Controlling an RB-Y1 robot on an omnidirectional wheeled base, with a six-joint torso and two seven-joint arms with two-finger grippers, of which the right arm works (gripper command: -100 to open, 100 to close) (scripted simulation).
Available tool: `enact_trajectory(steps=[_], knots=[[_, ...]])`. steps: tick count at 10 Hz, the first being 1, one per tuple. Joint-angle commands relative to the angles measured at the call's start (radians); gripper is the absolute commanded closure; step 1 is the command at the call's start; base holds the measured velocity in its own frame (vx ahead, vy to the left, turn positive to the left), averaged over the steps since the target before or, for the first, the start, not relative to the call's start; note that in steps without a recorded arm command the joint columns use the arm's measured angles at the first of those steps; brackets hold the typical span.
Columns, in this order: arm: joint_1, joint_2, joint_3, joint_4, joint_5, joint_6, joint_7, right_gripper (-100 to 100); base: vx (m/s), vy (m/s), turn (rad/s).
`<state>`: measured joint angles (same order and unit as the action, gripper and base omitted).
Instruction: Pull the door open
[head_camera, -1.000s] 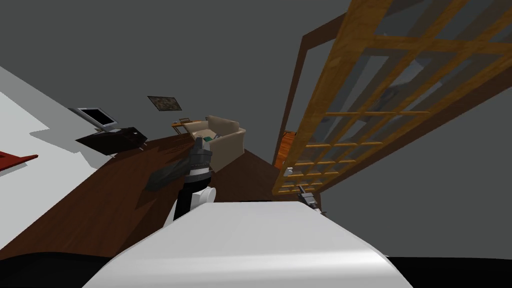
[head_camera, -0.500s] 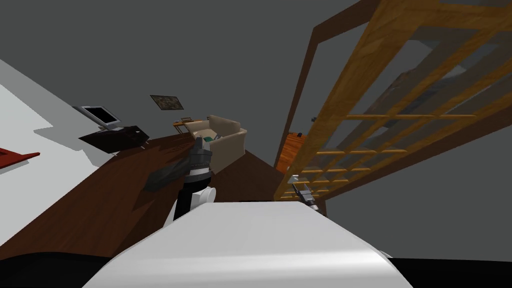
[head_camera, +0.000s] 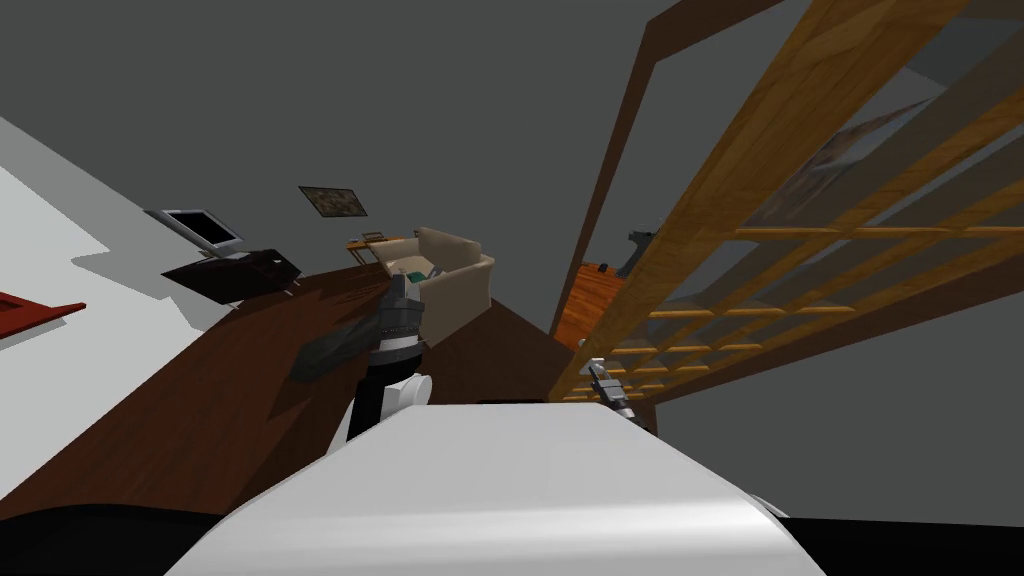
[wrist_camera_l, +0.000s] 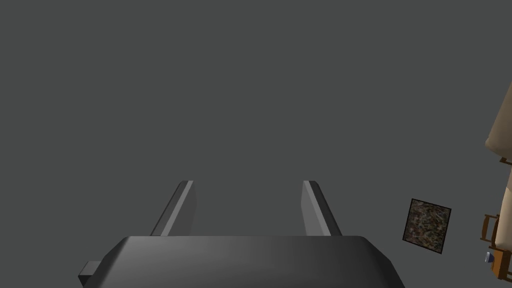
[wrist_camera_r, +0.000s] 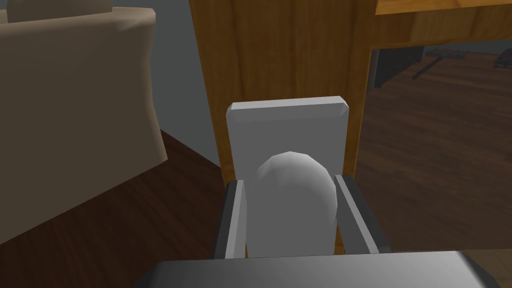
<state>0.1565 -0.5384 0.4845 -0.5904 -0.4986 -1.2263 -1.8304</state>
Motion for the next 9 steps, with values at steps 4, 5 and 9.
enact_trajectory(steps=[4, 5, 9], knots=[[0.004, -0.005, 0.013, 0.008, 0.007, -0.016, -0.008, 100, -0.041, -0.004, 0.033], [0.005, -0.007, 0.016, 0.01, 0.008, -0.021, -0.01, 100, -0.197, -0.071, 0.114], [0.012, -0.023, 0.046, 0.029, 0.023, -0.066, -0.031, 100, -0.205, -0.089, 0.128]])
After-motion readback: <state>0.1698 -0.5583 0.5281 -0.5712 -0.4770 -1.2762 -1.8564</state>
